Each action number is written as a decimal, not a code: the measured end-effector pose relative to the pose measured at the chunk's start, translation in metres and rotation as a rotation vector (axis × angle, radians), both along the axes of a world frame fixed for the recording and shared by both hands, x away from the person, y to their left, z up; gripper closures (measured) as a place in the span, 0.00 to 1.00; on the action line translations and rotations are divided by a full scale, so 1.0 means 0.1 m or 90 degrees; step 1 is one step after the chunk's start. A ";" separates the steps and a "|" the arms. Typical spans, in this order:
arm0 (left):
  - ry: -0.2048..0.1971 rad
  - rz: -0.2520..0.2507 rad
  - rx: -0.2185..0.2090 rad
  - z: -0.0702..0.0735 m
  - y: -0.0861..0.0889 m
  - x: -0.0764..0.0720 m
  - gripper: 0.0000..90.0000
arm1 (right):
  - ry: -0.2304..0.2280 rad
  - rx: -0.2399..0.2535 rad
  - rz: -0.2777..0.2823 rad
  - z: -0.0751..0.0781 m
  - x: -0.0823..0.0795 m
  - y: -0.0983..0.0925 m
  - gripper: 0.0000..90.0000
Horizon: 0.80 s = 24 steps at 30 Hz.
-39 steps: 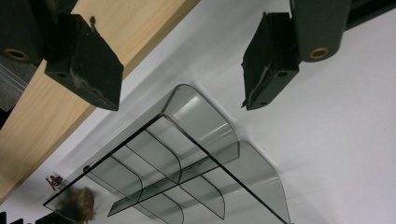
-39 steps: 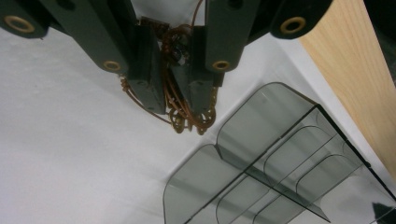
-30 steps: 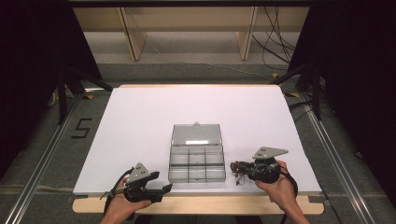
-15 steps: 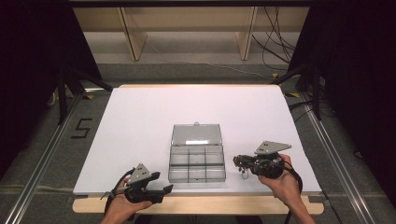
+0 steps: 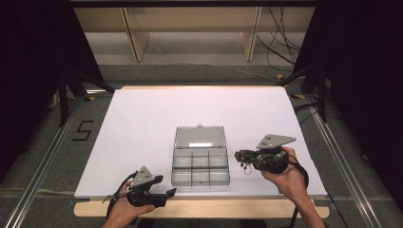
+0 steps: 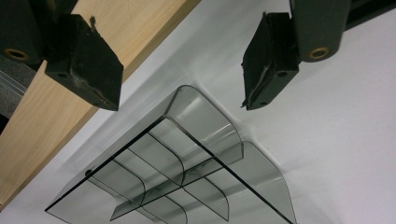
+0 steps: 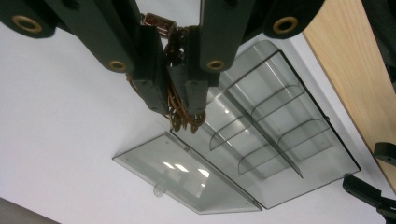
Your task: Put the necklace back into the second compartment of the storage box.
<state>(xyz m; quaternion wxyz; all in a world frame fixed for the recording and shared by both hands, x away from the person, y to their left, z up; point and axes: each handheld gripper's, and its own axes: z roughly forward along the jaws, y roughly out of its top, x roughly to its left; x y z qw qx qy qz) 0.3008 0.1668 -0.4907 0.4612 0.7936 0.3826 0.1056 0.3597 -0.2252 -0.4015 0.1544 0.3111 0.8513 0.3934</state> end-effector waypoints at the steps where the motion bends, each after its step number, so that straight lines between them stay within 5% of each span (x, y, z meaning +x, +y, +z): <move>1: 0.003 0.002 0.001 0.01 0.00 0.00 0.31 | -0.003 0.002 0.000 0.02 0.01 0.02 0.90; 12: -0.002 0.001 -0.004 0.01 -0.01 -0.01 0.31 | -0.005 0.005 0.033 0.21 0.09 0.26 0.90; 24: -0.002 0.000 0.007 0.02 0.01 -0.02 0.30 | 0.006 -0.004 0.071 0.18 0.21 0.62 0.90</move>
